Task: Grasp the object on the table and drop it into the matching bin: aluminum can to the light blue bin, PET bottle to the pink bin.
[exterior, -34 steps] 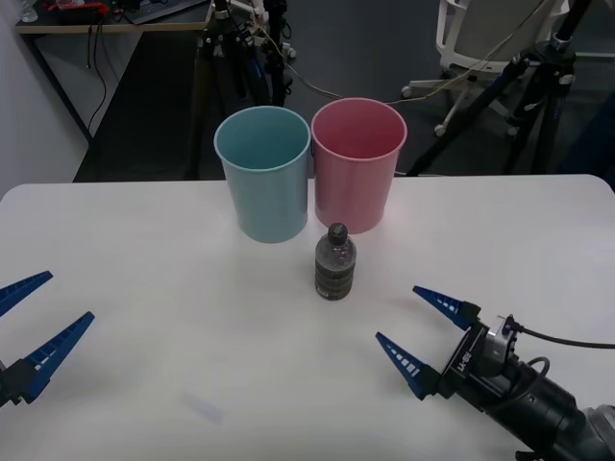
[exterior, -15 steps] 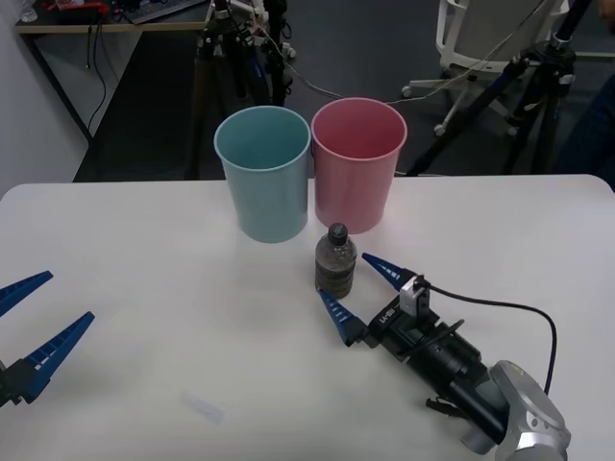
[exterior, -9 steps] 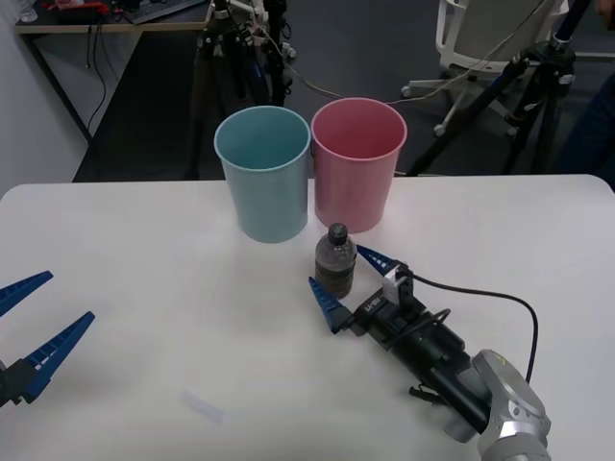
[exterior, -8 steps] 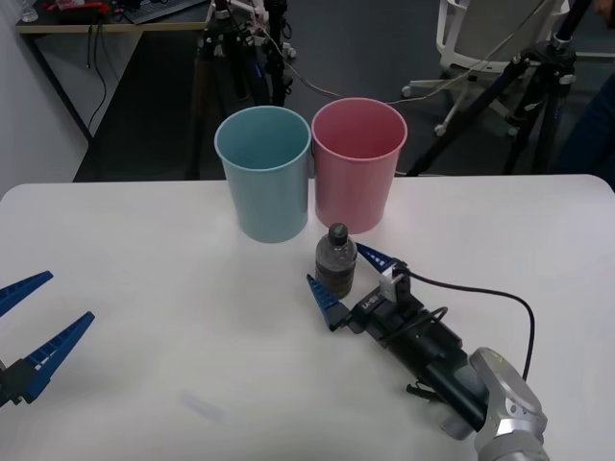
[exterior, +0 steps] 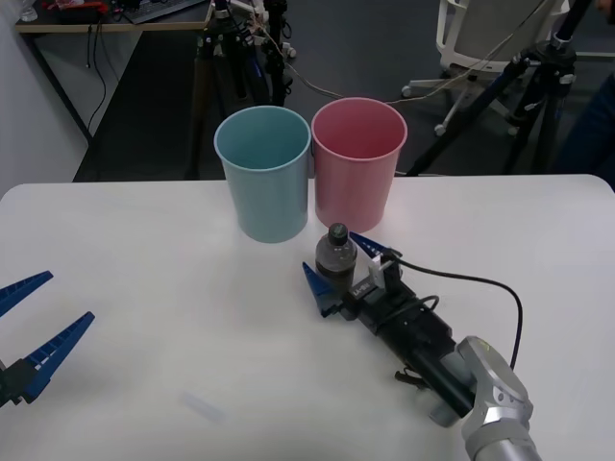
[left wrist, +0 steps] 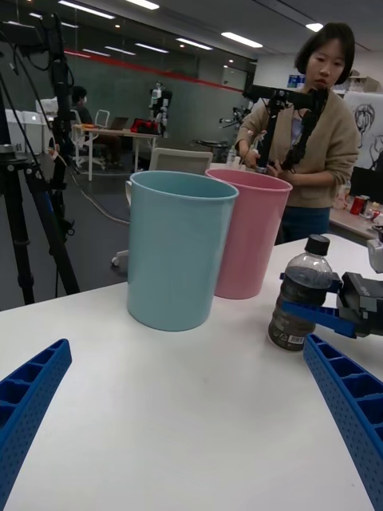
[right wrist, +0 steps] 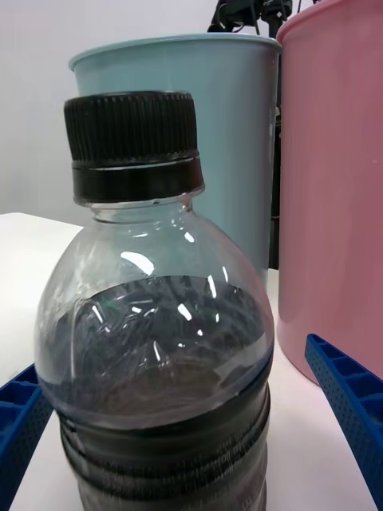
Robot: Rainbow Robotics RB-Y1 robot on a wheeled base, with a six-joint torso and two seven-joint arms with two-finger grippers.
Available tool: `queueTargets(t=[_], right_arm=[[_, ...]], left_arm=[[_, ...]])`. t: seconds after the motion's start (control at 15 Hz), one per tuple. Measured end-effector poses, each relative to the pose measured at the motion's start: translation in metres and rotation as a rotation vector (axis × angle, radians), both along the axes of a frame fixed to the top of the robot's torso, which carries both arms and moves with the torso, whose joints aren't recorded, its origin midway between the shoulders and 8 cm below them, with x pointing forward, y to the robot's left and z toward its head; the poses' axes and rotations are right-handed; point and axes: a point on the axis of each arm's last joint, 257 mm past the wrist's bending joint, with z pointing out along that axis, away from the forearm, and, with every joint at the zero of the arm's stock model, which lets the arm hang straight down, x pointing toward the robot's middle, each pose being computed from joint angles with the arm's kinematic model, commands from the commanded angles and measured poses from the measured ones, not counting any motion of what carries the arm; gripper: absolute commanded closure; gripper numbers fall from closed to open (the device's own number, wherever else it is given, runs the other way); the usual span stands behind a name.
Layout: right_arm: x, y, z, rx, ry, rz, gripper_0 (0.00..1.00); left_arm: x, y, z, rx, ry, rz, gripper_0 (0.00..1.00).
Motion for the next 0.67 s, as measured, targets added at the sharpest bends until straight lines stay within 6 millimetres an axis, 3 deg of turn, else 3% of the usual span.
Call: queueTargets(t=[0.2, 0.33, 0.4, 0.6, 0.67], right_arm=[[0.0022, 0.0012, 0.0001, -0.004, 0.004, -0.004, 0.00], [0.0015, 0.0031, -0.0001, -0.005, 0.004, 0.000, 0.59], [0.0013, 0.0039, 0.0000, -0.004, 0.004, 0.002, 0.83], [0.0008, 0.0056, 0.0009, 0.000, 0.003, 0.004, 0.99], [0.0007, 0.0057, 0.0009, -0.001, 0.002, 0.004, 1.00]], left_arm=[[0.0000, 0.0000, 0.0000, 0.000, 0.000, 0.000, 0.00], [0.0000, 0.0000, 0.0000, 0.000, 0.000, 0.000, 0.00], [0.0000, 0.0000, 0.0000, 0.000, 0.000, 0.000, 0.00], [0.0000, 0.0000, 0.0000, 0.000, 0.000, 0.000, 0.00], [0.0000, 0.0000, 0.0000, 0.000, 0.000, 0.000, 0.00]])
